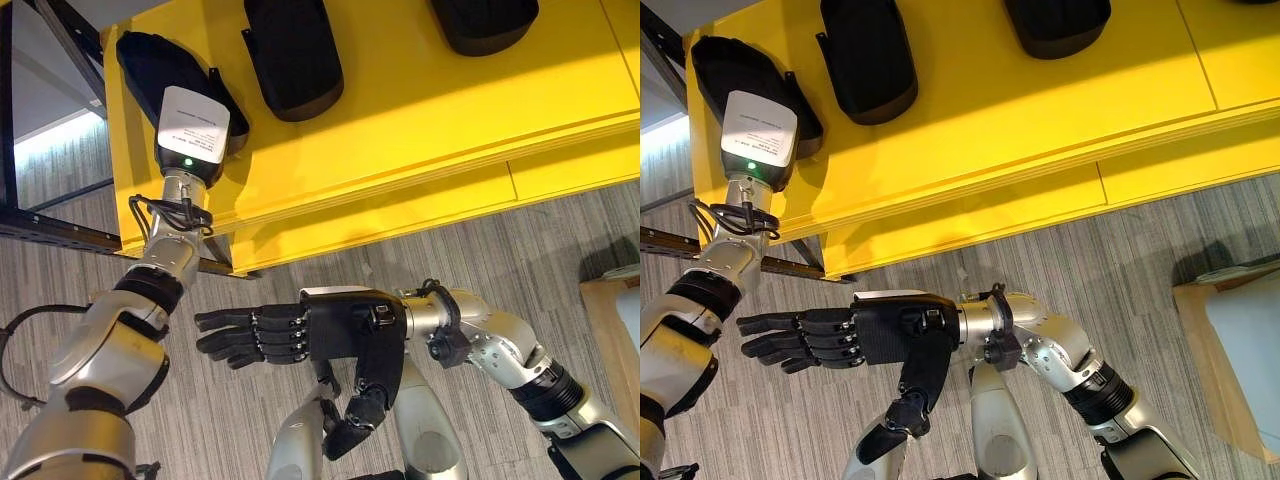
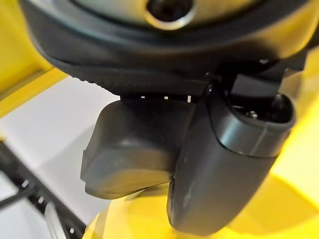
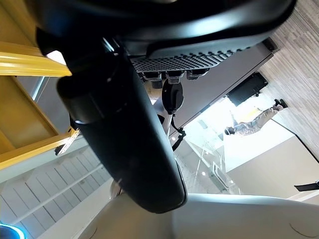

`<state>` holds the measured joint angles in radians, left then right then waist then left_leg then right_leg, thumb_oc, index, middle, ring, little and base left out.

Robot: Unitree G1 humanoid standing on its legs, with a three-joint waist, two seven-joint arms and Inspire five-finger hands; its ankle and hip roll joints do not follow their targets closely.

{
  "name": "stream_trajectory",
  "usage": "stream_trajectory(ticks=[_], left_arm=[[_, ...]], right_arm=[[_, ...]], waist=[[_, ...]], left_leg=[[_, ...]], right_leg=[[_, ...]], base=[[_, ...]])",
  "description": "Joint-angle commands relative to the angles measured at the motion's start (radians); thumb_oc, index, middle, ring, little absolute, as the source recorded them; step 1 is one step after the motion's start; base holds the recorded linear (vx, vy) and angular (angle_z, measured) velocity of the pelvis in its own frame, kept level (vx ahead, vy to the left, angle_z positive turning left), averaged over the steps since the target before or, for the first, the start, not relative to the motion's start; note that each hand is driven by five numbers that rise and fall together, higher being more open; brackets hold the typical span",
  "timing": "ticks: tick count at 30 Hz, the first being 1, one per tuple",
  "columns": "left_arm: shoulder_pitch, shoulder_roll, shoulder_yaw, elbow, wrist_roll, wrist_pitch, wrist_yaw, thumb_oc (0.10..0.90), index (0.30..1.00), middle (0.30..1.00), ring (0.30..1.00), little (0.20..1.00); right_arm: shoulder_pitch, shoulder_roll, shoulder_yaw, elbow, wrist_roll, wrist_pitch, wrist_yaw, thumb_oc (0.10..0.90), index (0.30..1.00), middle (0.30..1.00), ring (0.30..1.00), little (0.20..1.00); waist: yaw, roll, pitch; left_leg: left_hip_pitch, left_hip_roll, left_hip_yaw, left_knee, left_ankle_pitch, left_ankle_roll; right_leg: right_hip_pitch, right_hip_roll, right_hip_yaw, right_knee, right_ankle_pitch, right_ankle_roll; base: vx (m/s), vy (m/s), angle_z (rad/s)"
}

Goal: Move parts from the plastic box to the shelf.

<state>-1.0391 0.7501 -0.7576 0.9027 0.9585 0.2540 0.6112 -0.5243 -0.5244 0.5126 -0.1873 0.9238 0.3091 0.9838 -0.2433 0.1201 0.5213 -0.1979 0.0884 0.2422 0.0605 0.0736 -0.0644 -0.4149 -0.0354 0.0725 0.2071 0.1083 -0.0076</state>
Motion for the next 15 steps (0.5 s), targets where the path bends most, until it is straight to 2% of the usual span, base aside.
stream_trajectory(ticks=[1, 9, 15], left_arm=[[-0.038, 0.121, 0.031, 0.04, 0.055, 0.043, 0.055, 0.4, 0.3, 0.3, 0.3, 0.3], [-0.051, 0.164, 0.005, 0.05, 0.098, 0.046, 0.05, 0.4, 0.3, 0.3, 0.3, 0.3], [-0.061, 0.179, -0.006, 0.041, 0.142, 0.074, -0.017, 0.4, 0.3, 0.3, 0.3, 0.3]], right_arm=[[-0.043, 0.058, 0.017, -0.05, 0.087, -0.072, 0.011, 0.9, 1.0, 1.0, 1.0, 1.0], [-0.049, 0.042, 0.037, -0.045, 0.099, -0.091, -0.001, 0.9, 1.0, 1.0, 1.0, 1.0], [-0.057, 0.039, 0.047, -0.05, 0.112, -0.087, -0.02, 0.9, 1.0, 1.0, 1.0, 1.0]], waist=[[0.0, 0.028, -0.08], [0.002, 0.042, -0.078], [0.004, 0.052, -0.076]], left_leg=[[-0.046, 0.054, -0.083, 0.073, -0.015, -0.026], [-0.042, 0.05, -0.082, 0.063, -0.013, -0.025], [-0.041, 0.045, -0.081, 0.059, -0.011, -0.024]], right_leg=[[0.02, -0.086, 0.008, 0.109, -0.163, 0.079], [0.029, -0.093, 0.011, 0.086, -0.153, 0.085], [0.033, -0.096, 0.014, 0.074, -0.148, 0.088]], base=[[0.0, 0.0, 0.0], [0.0, 0.005, 0.0], [0.0, 0.0, 0.0]])
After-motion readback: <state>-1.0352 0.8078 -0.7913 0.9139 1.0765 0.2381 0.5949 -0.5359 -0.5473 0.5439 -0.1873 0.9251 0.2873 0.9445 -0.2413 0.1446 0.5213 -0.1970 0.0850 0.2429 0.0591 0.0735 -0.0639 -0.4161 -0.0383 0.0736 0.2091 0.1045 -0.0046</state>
